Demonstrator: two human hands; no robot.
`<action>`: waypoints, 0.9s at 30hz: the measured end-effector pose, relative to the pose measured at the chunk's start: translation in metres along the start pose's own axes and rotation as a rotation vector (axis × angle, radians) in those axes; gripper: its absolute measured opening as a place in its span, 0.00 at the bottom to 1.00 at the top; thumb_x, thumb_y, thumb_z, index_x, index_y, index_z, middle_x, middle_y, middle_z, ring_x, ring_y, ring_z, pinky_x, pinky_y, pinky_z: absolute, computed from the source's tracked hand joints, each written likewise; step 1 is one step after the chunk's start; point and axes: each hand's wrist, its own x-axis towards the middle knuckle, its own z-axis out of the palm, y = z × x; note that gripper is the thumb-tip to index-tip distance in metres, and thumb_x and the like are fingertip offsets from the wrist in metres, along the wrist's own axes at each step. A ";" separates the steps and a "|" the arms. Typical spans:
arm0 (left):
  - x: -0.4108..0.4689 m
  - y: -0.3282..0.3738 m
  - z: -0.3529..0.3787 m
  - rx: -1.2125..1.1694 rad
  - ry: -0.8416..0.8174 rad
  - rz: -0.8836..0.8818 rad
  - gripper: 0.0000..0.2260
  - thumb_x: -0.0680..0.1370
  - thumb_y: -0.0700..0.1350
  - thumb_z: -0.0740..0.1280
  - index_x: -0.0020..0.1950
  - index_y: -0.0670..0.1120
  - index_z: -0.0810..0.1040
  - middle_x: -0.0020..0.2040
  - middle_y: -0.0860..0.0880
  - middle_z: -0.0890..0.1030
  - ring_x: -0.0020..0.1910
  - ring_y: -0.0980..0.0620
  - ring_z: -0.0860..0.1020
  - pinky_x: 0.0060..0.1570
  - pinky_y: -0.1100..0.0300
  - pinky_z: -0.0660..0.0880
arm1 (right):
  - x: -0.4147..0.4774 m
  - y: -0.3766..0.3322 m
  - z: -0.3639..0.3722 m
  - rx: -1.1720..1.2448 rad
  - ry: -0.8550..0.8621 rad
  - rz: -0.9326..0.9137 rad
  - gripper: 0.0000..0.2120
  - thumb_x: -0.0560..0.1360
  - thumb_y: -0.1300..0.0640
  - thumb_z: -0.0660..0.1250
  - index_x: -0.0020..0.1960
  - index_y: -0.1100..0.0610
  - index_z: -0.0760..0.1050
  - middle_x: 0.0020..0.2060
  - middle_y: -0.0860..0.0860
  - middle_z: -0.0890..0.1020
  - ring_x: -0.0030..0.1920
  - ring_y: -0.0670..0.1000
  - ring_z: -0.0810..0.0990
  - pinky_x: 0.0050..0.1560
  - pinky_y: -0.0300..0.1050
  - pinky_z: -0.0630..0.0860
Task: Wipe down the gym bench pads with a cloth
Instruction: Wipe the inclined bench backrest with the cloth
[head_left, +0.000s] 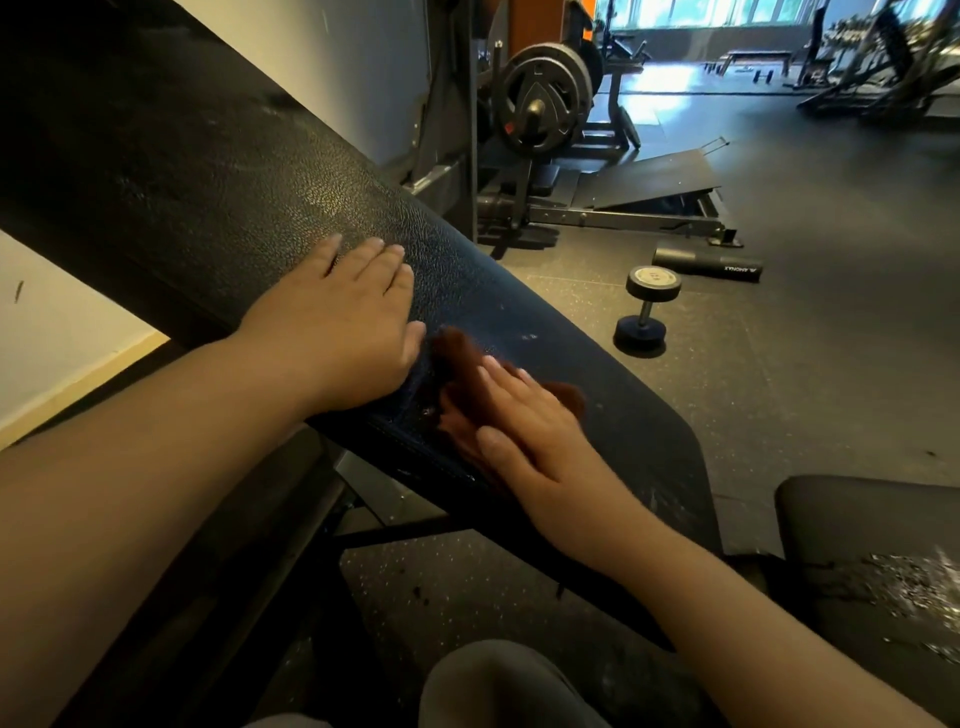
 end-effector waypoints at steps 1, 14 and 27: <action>-0.005 0.005 -0.001 -0.007 0.002 0.021 0.32 0.81 0.58 0.41 0.81 0.42 0.50 0.82 0.45 0.48 0.81 0.47 0.45 0.78 0.44 0.45 | -0.012 0.018 -0.004 -0.019 0.026 0.055 0.27 0.81 0.38 0.52 0.80 0.37 0.53 0.78 0.32 0.52 0.79 0.38 0.45 0.80 0.54 0.47; -0.022 0.023 0.000 -0.571 0.180 0.016 0.21 0.79 0.38 0.58 0.72 0.45 0.73 0.76 0.51 0.69 0.76 0.51 0.64 0.77 0.54 0.56 | -0.018 0.000 0.004 -0.021 0.115 0.113 0.25 0.83 0.42 0.54 0.79 0.39 0.54 0.79 0.35 0.54 0.79 0.40 0.47 0.80 0.52 0.49; -0.027 0.004 0.003 -0.390 0.284 -0.029 0.20 0.79 0.36 0.60 0.71 0.43 0.75 0.73 0.46 0.72 0.72 0.45 0.69 0.72 0.51 0.61 | -0.016 -0.007 0.007 -0.058 0.130 0.044 0.23 0.83 0.45 0.55 0.78 0.42 0.62 0.77 0.36 0.59 0.79 0.41 0.50 0.80 0.48 0.47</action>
